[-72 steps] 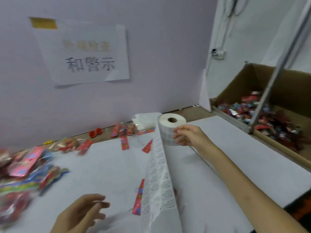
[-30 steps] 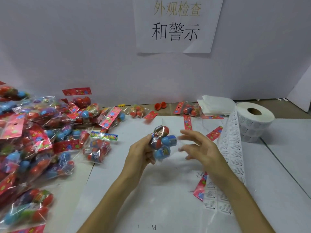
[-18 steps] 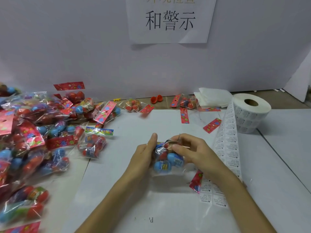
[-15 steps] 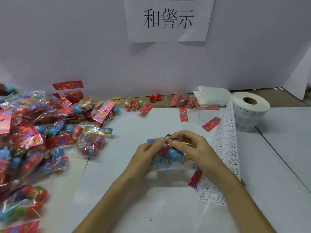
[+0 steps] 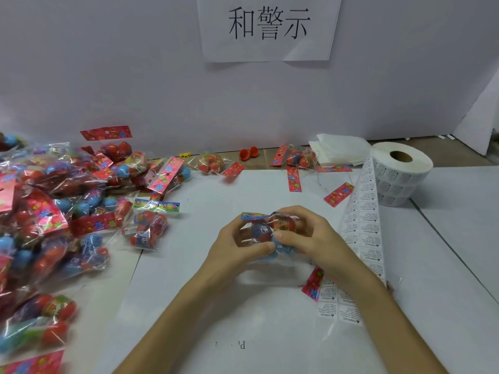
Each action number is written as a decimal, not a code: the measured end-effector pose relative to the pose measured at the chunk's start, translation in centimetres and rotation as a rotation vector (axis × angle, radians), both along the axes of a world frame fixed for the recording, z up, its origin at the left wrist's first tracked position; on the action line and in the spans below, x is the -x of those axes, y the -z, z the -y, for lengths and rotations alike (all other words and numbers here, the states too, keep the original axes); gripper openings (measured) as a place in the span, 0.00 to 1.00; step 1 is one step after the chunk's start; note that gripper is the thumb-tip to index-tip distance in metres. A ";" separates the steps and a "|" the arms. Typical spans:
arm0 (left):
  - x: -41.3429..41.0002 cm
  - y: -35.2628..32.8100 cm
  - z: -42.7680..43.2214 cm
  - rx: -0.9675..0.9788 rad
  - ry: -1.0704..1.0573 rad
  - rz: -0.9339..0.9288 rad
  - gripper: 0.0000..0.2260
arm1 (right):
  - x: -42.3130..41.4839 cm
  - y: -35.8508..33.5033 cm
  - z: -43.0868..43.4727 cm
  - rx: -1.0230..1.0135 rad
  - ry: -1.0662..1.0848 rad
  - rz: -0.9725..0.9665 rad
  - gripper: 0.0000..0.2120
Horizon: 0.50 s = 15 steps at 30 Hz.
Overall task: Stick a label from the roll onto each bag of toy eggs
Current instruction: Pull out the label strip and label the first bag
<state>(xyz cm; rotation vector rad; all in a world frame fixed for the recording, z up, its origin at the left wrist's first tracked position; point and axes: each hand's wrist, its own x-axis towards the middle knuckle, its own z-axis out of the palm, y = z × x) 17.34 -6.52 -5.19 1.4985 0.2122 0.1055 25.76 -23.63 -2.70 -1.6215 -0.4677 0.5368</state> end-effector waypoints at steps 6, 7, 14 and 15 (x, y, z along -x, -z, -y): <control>0.1 -0.3 0.4 -0.027 0.032 0.029 0.19 | -0.2 -0.1 0.3 0.042 -0.039 0.023 0.18; 0.1 -0.4 0.4 -0.029 0.031 0.028 0.17 | -0.2 -0.2 0.4 0.045 -0.053 0.022 0.19; 0.2 -0.7 0.4 -0.060 0.008 0.018 0.13 | -0.1 -0.4 0.8 0.029 -0.097 -0.027 0.19; 0.2 -0.7 0.4 -0.070 -0.004 0.018 0.12 | -0.1 -0.4 0.7 0.033 -0.092 -0.031 0.18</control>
